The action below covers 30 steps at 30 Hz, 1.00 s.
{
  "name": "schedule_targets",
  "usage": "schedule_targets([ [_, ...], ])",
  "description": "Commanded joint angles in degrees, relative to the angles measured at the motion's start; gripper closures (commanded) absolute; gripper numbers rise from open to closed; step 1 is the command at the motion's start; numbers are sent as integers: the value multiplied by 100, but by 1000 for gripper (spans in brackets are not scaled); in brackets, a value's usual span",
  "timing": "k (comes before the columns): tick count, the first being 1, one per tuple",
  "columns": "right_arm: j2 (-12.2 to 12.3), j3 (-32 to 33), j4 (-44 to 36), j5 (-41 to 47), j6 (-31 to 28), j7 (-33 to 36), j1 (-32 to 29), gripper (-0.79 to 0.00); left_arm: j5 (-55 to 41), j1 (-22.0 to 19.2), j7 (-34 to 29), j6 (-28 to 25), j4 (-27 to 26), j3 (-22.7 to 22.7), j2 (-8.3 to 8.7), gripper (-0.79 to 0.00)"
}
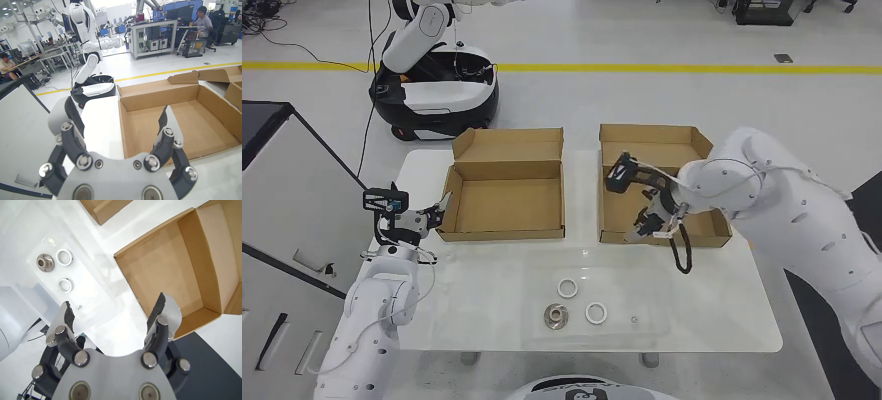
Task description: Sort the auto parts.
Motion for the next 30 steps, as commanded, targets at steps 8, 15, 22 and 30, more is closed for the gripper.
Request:
schedule_targets([
  [8, 154, -1704, -135, 914, -12, 0, 1331, -785, 0, 0, 0, 0, 0, 0, 0, -785],
  [15, 99, -2722, -510, 1306, 437, 0, 2056, -785, 0, 0, 0, 0, 0, 0, 0, -785],
  [22, 29, -3160, -842, 1064, 892, 0, 2300, -785, 0, 0, 0, 0, 0, 0, 0, -785],
  [30, 42, -3195, -1097, 376, 1227, -121, 1857, -785, 0, 0, 0, 0, 0, 0, 0, -785],
])
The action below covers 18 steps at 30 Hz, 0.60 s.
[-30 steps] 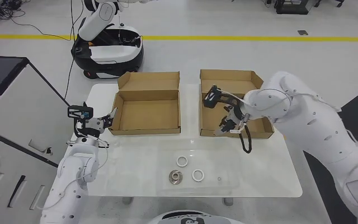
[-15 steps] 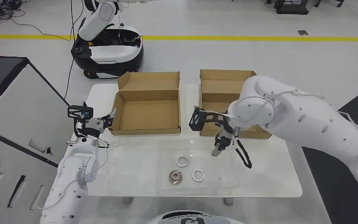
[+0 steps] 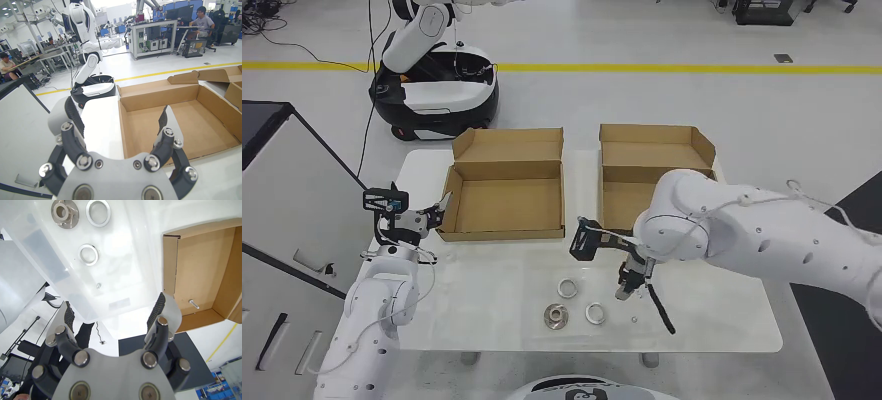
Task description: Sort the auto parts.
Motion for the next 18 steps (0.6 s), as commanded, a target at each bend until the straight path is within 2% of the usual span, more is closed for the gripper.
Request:
schedule_targets([
  [1, 14, 0, -5, -187, 47, -70, -140, -785, 0, 0, 0, 0, 0, 0, 0, -785],
  [8, 57, 18, -7, -557, 76, -312, -480, -785, 0, 0, 0, 0, 0, 0, 0, -785],
  [18, 71, 61, -106, -787, 50, -172, -780, -785, 0, 0, 0, 0, 0, 0, 0, -785],
])
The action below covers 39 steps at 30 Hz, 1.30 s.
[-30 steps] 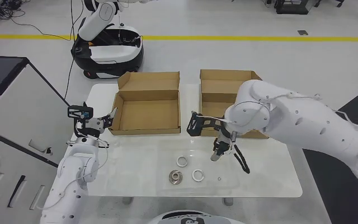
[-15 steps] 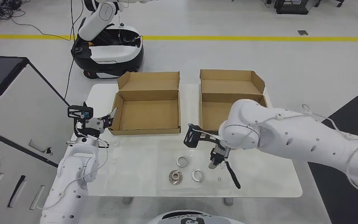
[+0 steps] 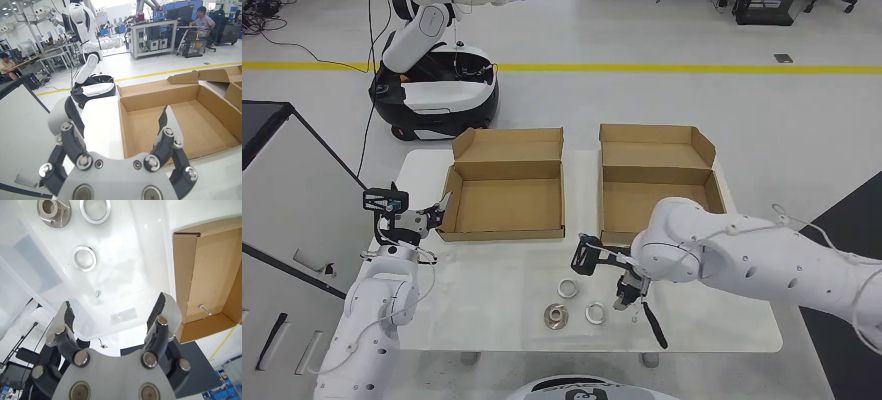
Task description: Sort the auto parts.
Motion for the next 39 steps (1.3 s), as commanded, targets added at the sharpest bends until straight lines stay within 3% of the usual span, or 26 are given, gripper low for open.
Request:
schedule_targets([
  [1, 4, 8, -1, -26, -5, 43, -53, -785, 0, 0, 0, 0, 0, 0, 0, -785],
  [15, 4, 42, 51, -610, 29, -133, -519, -785, 0, 0, 0, 0, 0, 0, 0, -785],
  [36, 246, 165, -130, -342, -1852, 277, -634, -748, 0, 0, 0, 0, 0, 0, 0, -785],
  [39, 280, 140, -154, -384, -1895, 277, -613, -603, 0, 0, 0, 0, 0, 0, 0, -785],
])
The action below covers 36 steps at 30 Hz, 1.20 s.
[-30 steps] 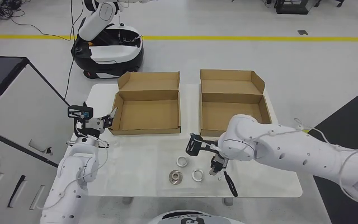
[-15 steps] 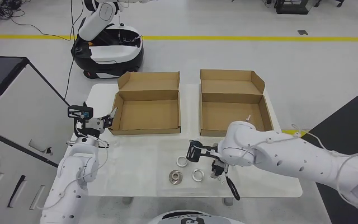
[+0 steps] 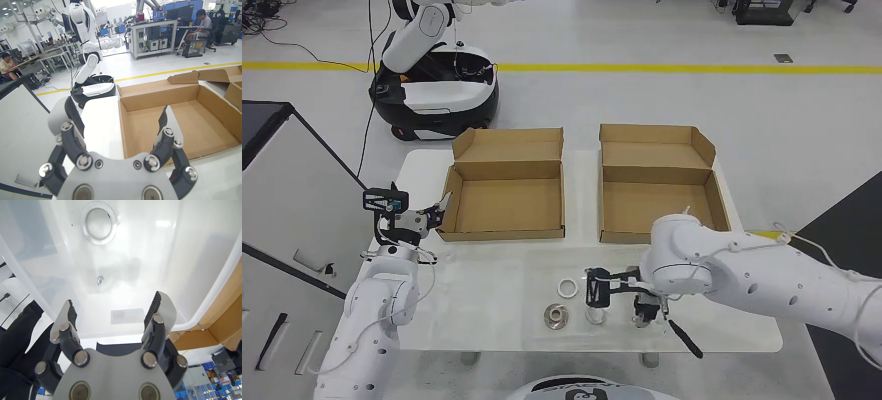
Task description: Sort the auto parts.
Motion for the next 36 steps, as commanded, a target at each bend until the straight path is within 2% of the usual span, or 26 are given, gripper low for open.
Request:
schedule_targets([
  [1, 15, -25, -12, -33, -33, 0, 1, -557, 0, 0, 0, 0, 0, 0, 0, -785],
  [2, 19, -34, -35, -32, -43, 0, -2, -468, 0, 0, 0, 0, 0, 0, 0, -785],
  [3, 23, -43, -63, -36, -58, 0, 0, -431, 0, 0, 0, 0, 0, 0, 0, -785],
  [6, 30, -59, -119, -9, -40, 0, -6, -385, 0, 0, 0, 0, 0, 0, 0, -785],
  [24, -98, -174, 5, -435, 146, -116, -315, -379, 0, 0, 0, 0, 0, 0, 0, -785],
  [36, -166, -73, 165, -386, 198, -139, -509, -379, 0, 0, 0, 0, 0, 0, 0, -785],
])
